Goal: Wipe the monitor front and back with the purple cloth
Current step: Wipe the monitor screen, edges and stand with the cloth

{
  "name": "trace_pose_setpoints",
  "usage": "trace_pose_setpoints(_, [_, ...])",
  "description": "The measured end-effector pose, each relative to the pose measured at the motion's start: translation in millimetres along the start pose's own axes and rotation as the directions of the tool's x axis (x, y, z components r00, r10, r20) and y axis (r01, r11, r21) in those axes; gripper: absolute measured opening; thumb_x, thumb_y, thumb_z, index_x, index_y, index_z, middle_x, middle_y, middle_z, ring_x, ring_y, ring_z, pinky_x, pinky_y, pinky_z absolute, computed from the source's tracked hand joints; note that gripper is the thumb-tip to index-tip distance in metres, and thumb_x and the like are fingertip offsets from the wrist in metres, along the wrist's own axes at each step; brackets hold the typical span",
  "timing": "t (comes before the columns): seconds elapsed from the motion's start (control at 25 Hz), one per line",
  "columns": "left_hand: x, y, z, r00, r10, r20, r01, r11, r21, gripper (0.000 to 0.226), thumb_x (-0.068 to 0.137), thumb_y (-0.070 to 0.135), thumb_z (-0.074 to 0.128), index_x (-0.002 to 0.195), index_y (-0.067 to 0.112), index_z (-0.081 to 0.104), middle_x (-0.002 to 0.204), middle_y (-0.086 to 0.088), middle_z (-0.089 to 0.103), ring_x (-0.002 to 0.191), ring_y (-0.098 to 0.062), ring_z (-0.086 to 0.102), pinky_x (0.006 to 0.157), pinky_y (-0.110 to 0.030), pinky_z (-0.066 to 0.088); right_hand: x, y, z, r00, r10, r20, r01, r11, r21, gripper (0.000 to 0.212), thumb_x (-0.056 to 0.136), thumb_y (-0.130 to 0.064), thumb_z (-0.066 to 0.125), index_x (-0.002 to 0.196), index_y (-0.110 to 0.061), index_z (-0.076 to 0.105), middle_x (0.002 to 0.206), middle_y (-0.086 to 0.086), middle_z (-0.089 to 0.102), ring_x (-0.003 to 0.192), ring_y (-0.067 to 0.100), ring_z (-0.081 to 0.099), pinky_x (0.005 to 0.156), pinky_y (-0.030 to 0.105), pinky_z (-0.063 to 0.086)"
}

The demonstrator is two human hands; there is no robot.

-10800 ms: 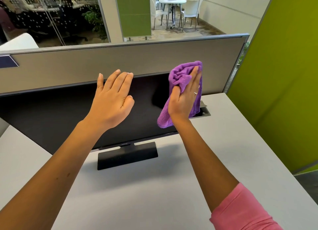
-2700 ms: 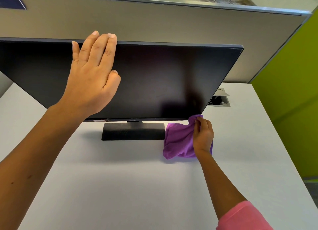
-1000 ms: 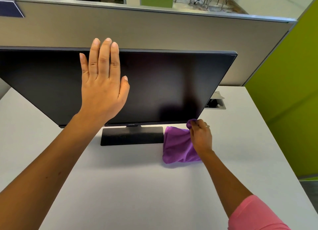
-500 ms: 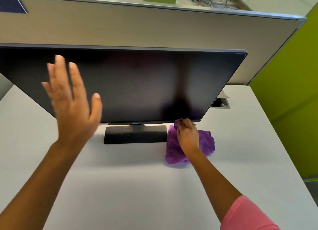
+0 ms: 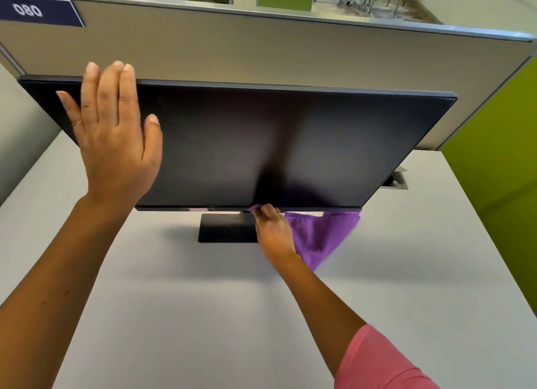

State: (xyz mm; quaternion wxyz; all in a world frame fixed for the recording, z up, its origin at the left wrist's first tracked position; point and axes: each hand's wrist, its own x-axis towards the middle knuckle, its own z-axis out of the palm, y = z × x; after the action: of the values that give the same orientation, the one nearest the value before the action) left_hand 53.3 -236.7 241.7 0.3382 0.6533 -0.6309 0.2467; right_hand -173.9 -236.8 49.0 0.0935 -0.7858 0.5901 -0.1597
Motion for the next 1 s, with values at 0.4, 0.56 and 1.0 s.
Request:
trace_pose_setpoints(0.4, [1, -10, -5, 0.998, 0.035, 0.047, -0.034, 0.999, -0.017, 0.052, 0.096, 0.025, 0.035, 0.146, 0.011, 0.031, 0.15, -0.008, 0.035, 0.144, -0.026, 0.021, 0.117, -0.051, 0.003, -19, 45, -15, 0.965, 0.262, 0.003, -0.261, 0.96, -0.101, 0.037, 0.094, -0.01, 0.053, 0.13, -0.011, 0.047, 0.132, 0.006, 0.048, 0.108, 0.022, 0.057, 0.089, 0.026, 0.049])
trace_pose_setpoints(0.56, [4, -20, -8, 0.991, 0.104, 0.089, -0.103, 0.995, -0.006, 0.053, 0.097, 0.027, 0.034, 0.148, 0.013, 0.029, 0.151, -0.006, 0.035, 0.144, -0.025, 0.021, 0.118, -0.052, 0.005, -16, 33, -5, 0.955, 0.296, 0.015, -0.289, 0.943, -0.167, 0.038, 0.093, -0.008, 0.053, 0.13, -0.006, 0.048, 0.132, 0.011, 0.049, 0.113, 0.026, 0.054, 0.09, 0.029, 0.049])
trace_pose_setpoints(1.0, [8, -35, -13, 0.973, 0.198, 0.119, -0.192, 0.98, -0.059, 0.054, 0.096, 0.029, 0.033, 0.148, 0.012, 0.03, 0.149, -0.006, 0.038, 0.142, -0.026, 0.026, 0.118, -0.052, 0.006, 12, -63, 29, 0.964, 0.265, -0.025, -0.265, 0.964, 0.015, 0.026, 0.096, -0.015, 0.05, 0.121, -0.012, 0.057, 0.127, 0.002, 0.052, 0.102, 0.024, 0.061, 0.085, 0.028, 0.051])
